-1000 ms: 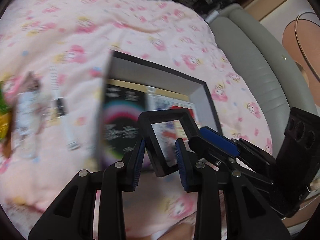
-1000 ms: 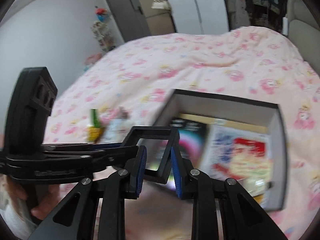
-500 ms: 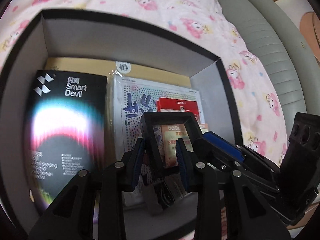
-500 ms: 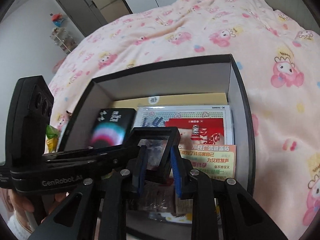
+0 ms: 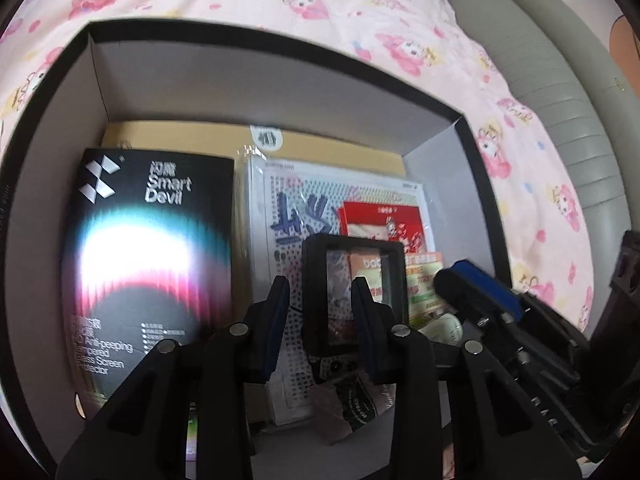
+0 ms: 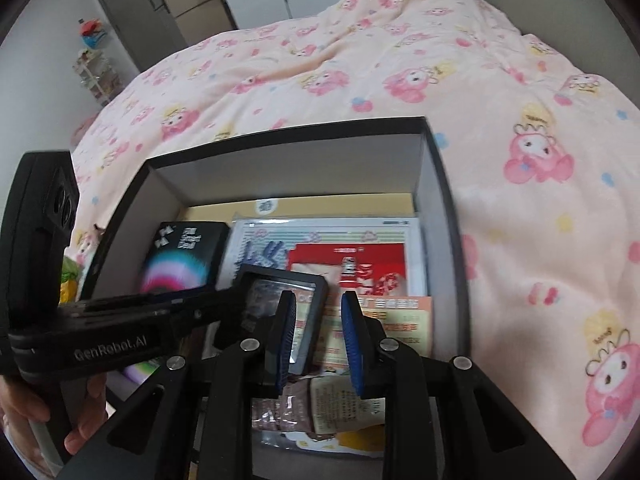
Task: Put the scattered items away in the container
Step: 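Lower the black frame into the box beside the babi pack with the left gripper, then open the left gripper and withdraw both grippers from the box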
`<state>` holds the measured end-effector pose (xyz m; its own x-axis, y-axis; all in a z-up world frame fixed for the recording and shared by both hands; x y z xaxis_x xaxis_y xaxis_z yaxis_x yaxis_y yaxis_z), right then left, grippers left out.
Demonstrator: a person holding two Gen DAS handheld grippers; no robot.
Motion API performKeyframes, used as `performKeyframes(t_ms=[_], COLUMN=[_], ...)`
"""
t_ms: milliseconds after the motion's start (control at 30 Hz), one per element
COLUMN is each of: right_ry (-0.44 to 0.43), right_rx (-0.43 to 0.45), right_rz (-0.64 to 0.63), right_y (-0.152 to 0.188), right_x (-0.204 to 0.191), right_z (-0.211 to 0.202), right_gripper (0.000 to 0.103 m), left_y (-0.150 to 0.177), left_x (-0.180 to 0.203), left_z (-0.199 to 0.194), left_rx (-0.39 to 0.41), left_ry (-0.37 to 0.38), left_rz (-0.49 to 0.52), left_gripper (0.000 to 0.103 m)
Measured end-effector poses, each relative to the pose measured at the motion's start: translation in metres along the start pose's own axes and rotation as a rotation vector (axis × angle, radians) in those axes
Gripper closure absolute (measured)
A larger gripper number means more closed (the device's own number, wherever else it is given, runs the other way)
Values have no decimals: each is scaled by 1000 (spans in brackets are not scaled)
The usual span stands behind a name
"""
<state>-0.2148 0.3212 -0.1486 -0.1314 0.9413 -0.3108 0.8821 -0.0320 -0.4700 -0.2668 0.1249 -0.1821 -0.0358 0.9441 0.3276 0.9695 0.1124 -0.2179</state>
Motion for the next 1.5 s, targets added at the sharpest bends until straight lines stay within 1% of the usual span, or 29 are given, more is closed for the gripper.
performKeyframes(t_ms=[167,233,333,367,400,467,500,533,633,667,767,800,833,900,933,967,1000,1067,1100,1233,1300,1367,1433,1467,1500], right_ry=[42,41,55,73,97,118,110,91,61,60,55,59,76,110,111,109,101,103,105,82,74,59,14,-11,-14], right_rx=[15,16,53,72,93,103,99,89,82,82,51,34,21,10,16,30,49,71,74,46,29,10,-10,-21,-21], right_rz=[-3,-4,12,13,11,8,10,17,21,13,-12,-15,-9,20,35,50,67,80,82,70,51,38,54,72,85], right_y=[-2,-1,-4,-6,-9,-9,-9,-7,-6,-6,-4,-2,-1,1,0,0,-1,-1,-1,0,0,1,3,5,6], right_x=[2,2,6,8,10,12,12,12,9,7,0,0,2,10,13,16,19,21,22,17,12,9,6,6,6], right_z=[-5,-6,-14,-19,-24,-28,-27,-25,-25,-25,-18,-15,-11,-9,-10,-14,-19,-25,-26,-19,-15,-10,-6,-5,-6], right_gripper=[82,82,82,82,82,82,82,82,82,82,82,82,82,82,82,82,82,81,81,81,81,81,81,80,79], left_y=[3,1,2,2,1,-1,-2,-7,-13,-14,-11,-10,-10,-11,-12,-8,-9,-10,-10,-12,-11,-12,-12,-12,-12], left_x=[13,21,37,42,48,55,55,51,37,34,36,38,40,49,53,46,50,55,56,48,44,42,42,39,37], left_z=[6,9,14,15,17,18,18,16,11,10,13,14,17,23,26,22,23,24,24,20,13,4,-3,-7,-13], left_rx=[-12,-24,-43,-48,-53,-43,-39,-27,20,25,3,-2,-8,-22,-36,-34,-30,-21,-25,-45,-21,25,51,65,89], left_ry=[10,15,21,24,26,-5,-5,12,1,-2,-5,-7,-20,5,29,22,5,-17,-17,45,32,0,-22,-43,-81], left_rz=[5,7,32,43,55,74,69,36,-54,-67,-51,-44,-36,-42,-54,-51,-36,-10,-7,-48,-48,-27,-17,-16,-18], left_gripper=[72,72,72,72,70,69,69,69,70,70,70,76,77,77,76,73,70,68,67,67,67,66,59,46,30])
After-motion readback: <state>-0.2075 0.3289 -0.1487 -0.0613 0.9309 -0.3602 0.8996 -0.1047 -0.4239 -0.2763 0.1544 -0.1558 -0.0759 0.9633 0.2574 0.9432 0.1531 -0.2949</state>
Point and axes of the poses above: each gripper's, at about its wrist camera, not at the fingertips, and z roughly the way its jaws point, x to its right, y to its underside, the point moved 4 cm from there along z, roughly the way its jaws point, and after that the axes turned 9 degrees about -y, right-handed, at the moved point
